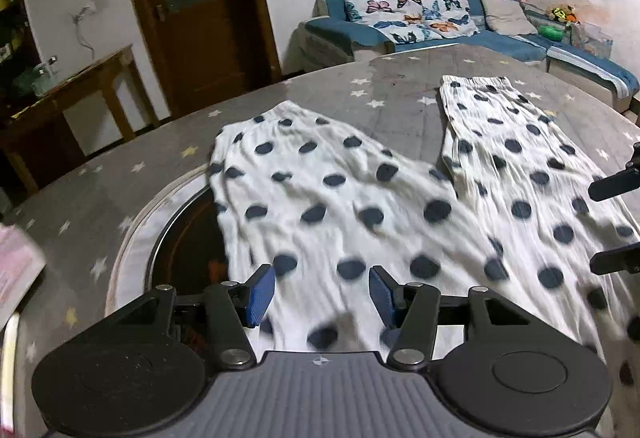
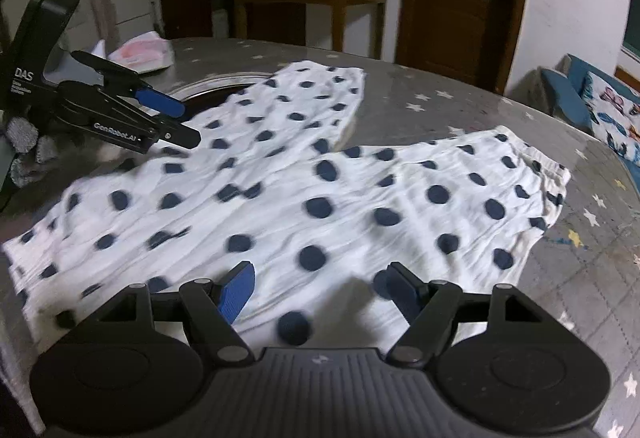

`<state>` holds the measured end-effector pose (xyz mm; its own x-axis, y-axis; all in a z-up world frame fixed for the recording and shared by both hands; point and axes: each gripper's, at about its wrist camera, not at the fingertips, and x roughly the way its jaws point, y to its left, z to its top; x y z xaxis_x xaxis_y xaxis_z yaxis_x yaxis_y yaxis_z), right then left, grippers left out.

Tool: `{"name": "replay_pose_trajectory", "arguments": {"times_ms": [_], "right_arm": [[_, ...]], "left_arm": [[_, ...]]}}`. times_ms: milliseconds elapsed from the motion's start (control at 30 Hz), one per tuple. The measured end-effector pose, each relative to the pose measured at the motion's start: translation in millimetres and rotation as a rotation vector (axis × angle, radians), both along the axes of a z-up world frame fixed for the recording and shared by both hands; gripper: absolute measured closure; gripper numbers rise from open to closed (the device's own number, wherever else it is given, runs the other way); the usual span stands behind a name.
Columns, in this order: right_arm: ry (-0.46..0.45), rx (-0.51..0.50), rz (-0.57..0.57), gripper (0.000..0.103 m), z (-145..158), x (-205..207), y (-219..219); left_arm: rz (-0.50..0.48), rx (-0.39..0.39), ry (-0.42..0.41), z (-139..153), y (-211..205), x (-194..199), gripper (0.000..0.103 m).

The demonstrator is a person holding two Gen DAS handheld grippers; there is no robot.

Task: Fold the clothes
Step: 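Open both grippers and pull back from the flattened pants, then move the right gripper to the pants waistband and close on it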

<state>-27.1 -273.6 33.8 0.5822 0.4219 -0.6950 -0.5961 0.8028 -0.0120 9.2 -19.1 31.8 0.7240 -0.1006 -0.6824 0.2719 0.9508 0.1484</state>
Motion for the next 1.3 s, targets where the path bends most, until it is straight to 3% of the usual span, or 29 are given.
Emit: {"name": "replay_pose_trajectory", "arguments": {"times_ms": [167,667,867,1033,1300], "right_arm": [[0.007,0.002,0.014,0.029,-3.6,-20.9,2.9],[-0.038,-0.094,-0.002,0.026,-6.3,-68.7,-22.4],[-0.068,-0.030,0.020,0.026,9.6,-81.6,-16.1],[-0.039,0.029,0.076,0.027,5.9,-88.6,-0.1],[0.011,0.048,0.056,0.028,0.1,-95.1,-12.9]], "left_arm": [[0.049,0.005,0.000,-10.0,13.3,-18.0,0.048],[0.099,0.173,-0.116,-27.1,31.2,-53.1,0.049],[0.111,0.111,-0.126,-7.1,26.9,-62.7,0.048],[0.014,0.062,-0.129,-0.2,0.7,-78.3,0.048],[-0.024,0.113,-0.095,-25.0,-7.4,-83.2,0.048]]}}
